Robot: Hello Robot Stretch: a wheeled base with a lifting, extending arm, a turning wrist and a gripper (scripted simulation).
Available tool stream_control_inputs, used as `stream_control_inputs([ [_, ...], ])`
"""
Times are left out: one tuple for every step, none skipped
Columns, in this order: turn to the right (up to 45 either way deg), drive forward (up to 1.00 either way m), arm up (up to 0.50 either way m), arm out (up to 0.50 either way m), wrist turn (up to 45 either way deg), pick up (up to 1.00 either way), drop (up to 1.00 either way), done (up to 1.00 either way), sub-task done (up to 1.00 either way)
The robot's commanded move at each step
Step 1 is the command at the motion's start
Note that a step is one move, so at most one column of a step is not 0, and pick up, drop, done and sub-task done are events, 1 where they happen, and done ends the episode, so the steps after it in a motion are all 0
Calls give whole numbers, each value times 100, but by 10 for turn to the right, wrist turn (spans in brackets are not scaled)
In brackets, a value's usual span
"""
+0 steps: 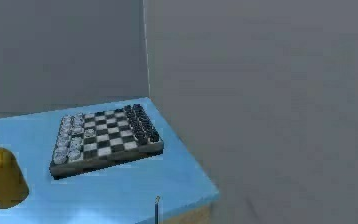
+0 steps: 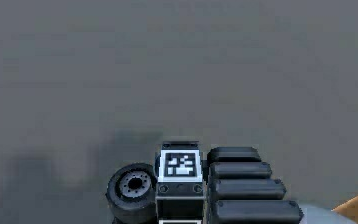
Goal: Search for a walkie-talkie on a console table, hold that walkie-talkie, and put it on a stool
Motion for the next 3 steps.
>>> stream_control_inputs([
  [-450, 0, 0, 0, 0, 0, 0, 0, 0],
  [-450, 0, 0, 0, 0, 0, 0, 0, 0],
  [-240, 0, 0, 0, 0, 0, 0, 0, 0],
])
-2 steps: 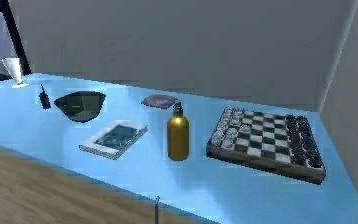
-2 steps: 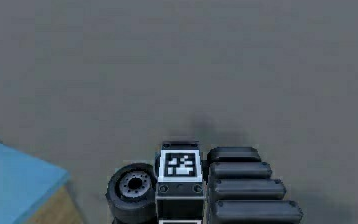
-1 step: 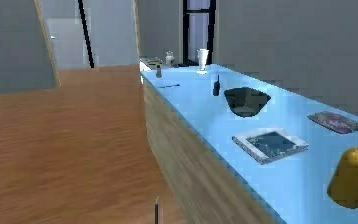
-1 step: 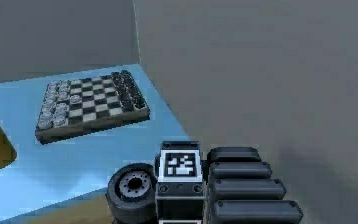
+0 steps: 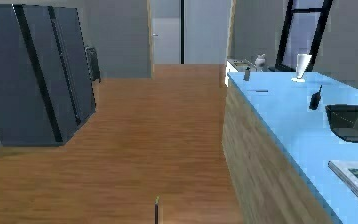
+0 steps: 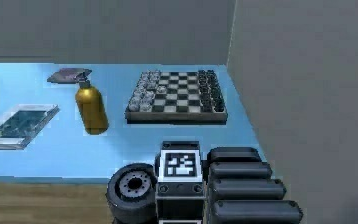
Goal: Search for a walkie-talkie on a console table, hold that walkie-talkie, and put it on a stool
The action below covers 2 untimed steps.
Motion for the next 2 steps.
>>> stream_control_inputs([
  [0, 20, 0, 0, 0, 0, 0, 0, 0],
  [450, 0, 0, 0, 0, 0, 0, 0, 0],
])
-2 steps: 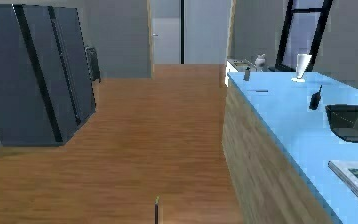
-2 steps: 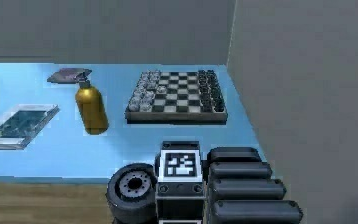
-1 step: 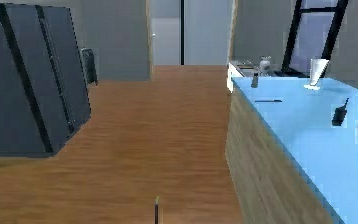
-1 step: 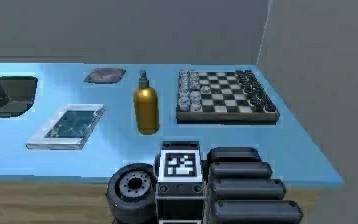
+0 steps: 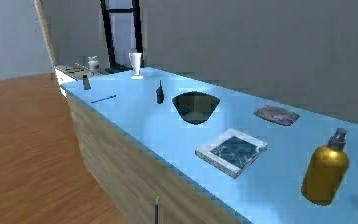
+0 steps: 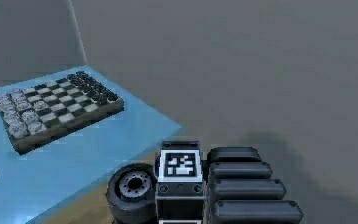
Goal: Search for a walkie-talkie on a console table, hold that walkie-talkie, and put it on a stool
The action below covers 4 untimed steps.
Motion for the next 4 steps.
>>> stream_control_inputs([
  [450, 0, 0, 0, 0, 0, 0, 0, 0],
  [450, 0, 0, 0, 0, 0, 0, 0, 0],
  [240, 0, 0, 0, 0, 0, 0, 0, 0],
  [0, 0, 0, 28, 0, 0, 0, 0, 0],
])
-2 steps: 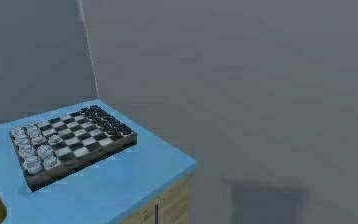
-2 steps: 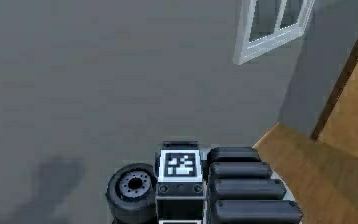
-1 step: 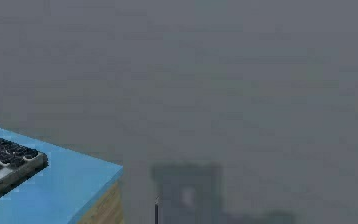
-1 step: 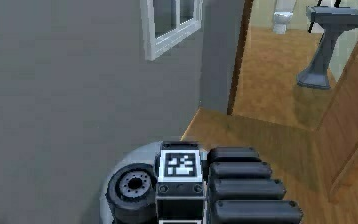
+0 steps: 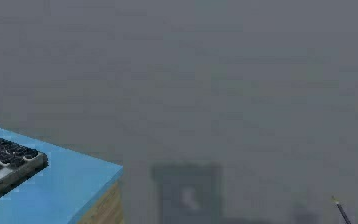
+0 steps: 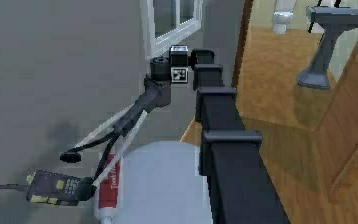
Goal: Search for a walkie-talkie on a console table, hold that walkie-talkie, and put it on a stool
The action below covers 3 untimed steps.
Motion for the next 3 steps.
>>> stream_control_inputs([
  [0, 0, 0, 0, 450, 0, 0, 0, 0],
  [0, 0, 0, 0, 450, 0, 0, 0, 0],
  [0, 0, 0, 0, 360, 0, 0, 0, 0],
])
